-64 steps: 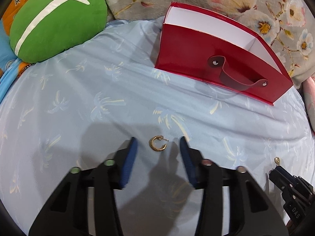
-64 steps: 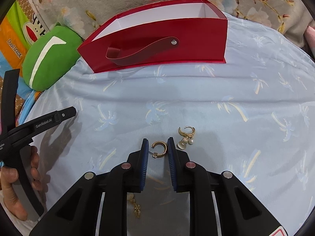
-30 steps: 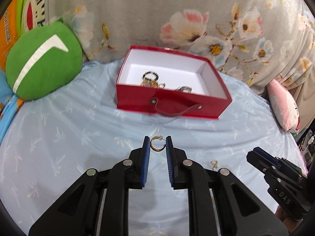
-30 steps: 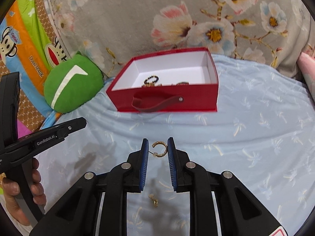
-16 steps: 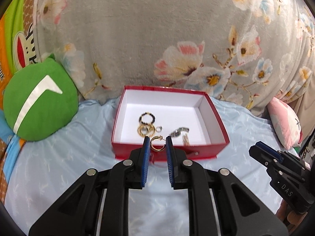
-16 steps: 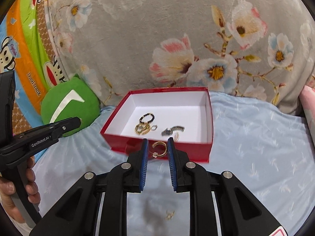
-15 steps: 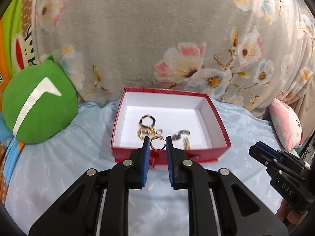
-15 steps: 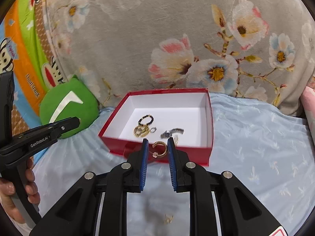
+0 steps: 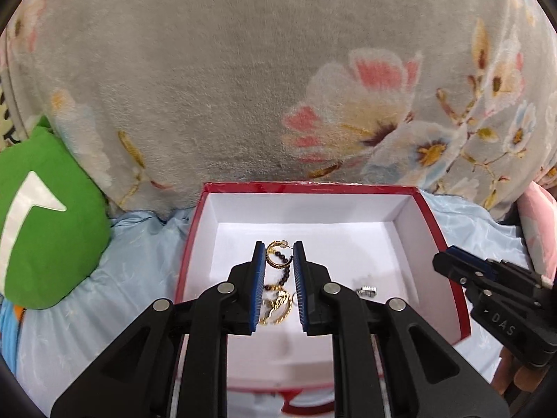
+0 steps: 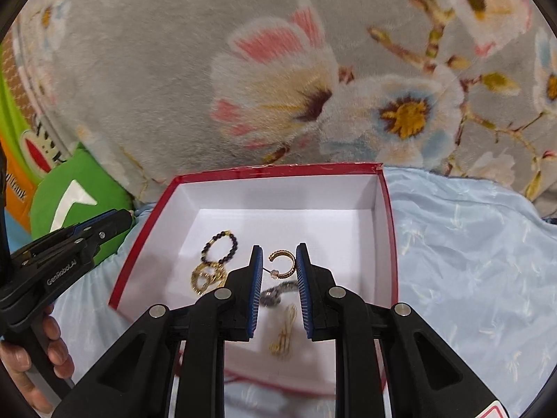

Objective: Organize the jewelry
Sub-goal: 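Open both tools to drop the hoop earrings into the box, then withdraw both open tools back toward the sheet, then grasp the pearl drop earring with the right tool, then grasp the last gold earring with the left tool while the right tool holds its earring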

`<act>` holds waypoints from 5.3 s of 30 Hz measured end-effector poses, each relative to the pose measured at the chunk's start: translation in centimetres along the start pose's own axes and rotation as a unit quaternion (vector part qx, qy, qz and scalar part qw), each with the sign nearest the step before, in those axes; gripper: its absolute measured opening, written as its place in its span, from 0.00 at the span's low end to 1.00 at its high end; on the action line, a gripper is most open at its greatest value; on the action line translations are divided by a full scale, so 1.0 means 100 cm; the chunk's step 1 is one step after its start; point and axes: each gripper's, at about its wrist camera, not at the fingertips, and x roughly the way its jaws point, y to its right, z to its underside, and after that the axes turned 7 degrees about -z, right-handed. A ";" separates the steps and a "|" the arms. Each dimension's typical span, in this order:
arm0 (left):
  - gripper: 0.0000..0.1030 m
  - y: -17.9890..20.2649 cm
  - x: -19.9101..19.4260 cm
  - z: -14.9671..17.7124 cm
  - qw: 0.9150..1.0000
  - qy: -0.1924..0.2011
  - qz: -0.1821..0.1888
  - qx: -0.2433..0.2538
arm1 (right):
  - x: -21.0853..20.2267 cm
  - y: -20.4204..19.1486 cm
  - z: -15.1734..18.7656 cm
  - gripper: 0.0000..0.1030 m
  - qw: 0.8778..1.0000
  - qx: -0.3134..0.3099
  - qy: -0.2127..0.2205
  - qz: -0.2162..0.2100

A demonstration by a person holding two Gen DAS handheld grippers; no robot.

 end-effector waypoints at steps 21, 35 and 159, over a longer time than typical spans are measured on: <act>0.38 -0.001 0.095 -0.007 0.999 -0.036 -0.037 -0.015 | 0.065 0.017 -0.011 0.20 0.999 -0.020 -0.033 0.039; 0.54 -0.023 0.001 0.026 0.999 -0.011 -0.036 -0.012 | -0.047 -0.003 0.027 0.21 0.998 -0.035 0.014 0.044; 0.00 0.044 -0.154 0.248 0.984 -0.138 0.113 0.003 | -0.202 -0.026 0.250 0.02 0.999 0.023 -0.022 0.041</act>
